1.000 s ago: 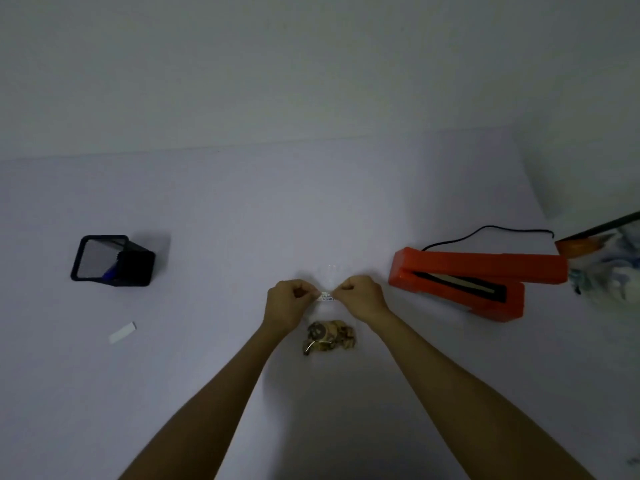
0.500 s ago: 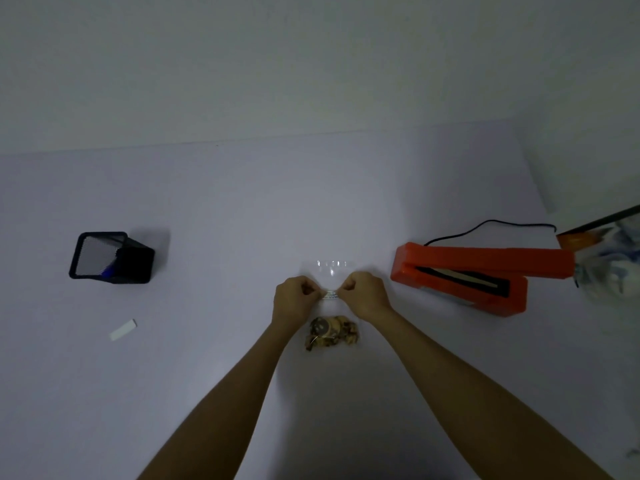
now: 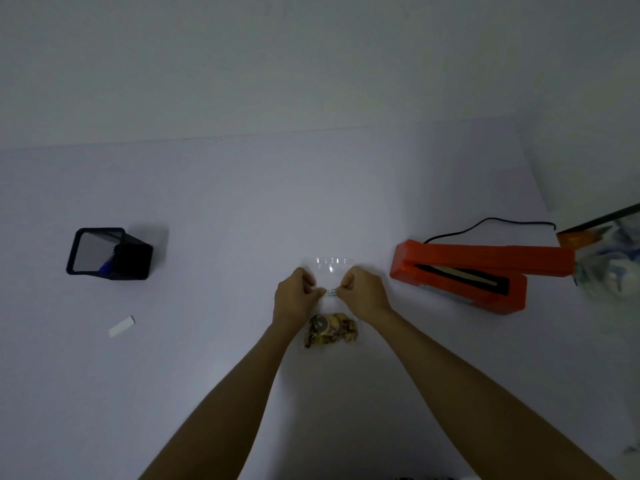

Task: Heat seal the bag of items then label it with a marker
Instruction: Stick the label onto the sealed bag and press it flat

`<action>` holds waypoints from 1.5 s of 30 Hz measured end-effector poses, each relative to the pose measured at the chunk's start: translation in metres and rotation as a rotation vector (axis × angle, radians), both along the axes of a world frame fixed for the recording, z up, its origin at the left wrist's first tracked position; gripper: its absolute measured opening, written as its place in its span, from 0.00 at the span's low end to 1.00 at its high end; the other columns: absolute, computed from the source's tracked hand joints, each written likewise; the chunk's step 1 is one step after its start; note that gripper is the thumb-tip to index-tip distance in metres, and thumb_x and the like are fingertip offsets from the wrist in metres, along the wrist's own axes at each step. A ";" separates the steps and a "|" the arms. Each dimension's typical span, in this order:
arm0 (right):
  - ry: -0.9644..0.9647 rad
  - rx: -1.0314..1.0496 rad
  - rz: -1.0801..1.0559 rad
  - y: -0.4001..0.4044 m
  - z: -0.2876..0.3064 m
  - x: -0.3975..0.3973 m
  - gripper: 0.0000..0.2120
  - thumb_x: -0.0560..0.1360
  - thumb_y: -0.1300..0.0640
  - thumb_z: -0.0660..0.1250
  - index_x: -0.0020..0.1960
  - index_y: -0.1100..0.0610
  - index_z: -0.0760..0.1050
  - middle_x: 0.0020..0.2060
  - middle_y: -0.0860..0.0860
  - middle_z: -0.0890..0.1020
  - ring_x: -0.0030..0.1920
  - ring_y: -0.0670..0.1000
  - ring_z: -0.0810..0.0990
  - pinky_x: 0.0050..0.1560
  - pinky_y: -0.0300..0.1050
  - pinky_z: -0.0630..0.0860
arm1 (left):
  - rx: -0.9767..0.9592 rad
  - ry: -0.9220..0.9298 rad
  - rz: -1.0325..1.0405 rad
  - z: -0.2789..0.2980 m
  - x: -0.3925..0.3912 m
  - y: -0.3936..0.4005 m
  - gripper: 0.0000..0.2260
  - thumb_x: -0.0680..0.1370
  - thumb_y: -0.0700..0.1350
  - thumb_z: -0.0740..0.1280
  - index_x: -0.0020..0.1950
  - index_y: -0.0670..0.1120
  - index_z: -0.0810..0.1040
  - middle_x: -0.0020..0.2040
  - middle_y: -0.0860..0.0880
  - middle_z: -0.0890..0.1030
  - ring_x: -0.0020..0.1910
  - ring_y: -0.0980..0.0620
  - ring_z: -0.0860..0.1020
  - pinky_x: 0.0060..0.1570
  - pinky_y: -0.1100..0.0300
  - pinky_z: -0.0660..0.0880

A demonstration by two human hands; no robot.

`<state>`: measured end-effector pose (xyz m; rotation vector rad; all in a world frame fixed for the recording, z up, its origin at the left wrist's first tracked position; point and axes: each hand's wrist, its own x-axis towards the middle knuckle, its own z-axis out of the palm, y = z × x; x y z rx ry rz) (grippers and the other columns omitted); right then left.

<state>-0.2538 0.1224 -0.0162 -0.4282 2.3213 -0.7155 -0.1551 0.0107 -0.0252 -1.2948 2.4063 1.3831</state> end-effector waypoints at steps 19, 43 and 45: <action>-0.126 -0.041 0.001 0.004 -0.003 -0.011 0.09 0.70 0.61 0.72 0.45 0.57 0.72 0.34 0.50 0.76 0.37 0.51 0.75 0.33 0.40 0.70 | 0.012 -0.016 -0.074 0.002 0.000 -0.010 0.08 0.72 0.45 0.73 0.45 0.44 0.77 0.39 0.50 0.78 0.38 0.55 0.76 0.34 0.72 0.65; -0.121 -0.015 0.120 0.006 -0.007 -0.013 0.10 0.71 0.59 0.72 0.45 0.55 0.70 0.37 0.51 0.76 0.39 0.51 0.74 0.38 0.44 0.71 | -0.028 -0.064 -0.275 -0.001 0.002 -0.020 0.12 0.74 0.48 0.71 0.44 0.44 0.70 0.39 0.46 0.77 0.39 0.48 0.74 0.34 0.64 0.67; -0.121 -0.014 0.150 0.009 -0.007 -0.013 0.12 0.71 0.59 0.73 0.46 0.56 0.70 0.39 0.53 0.76 0.39 0.52 0.75 0.40 0.45 0.72 | -0.026 -0.064 -0.275 -0.001 0.002 -0.019 0.12 0.74 0.48 0.71 0.44 0.44 0.70 0.40 0.46 0.77 0.39 0.48 0.74 0.33 0.64 0.67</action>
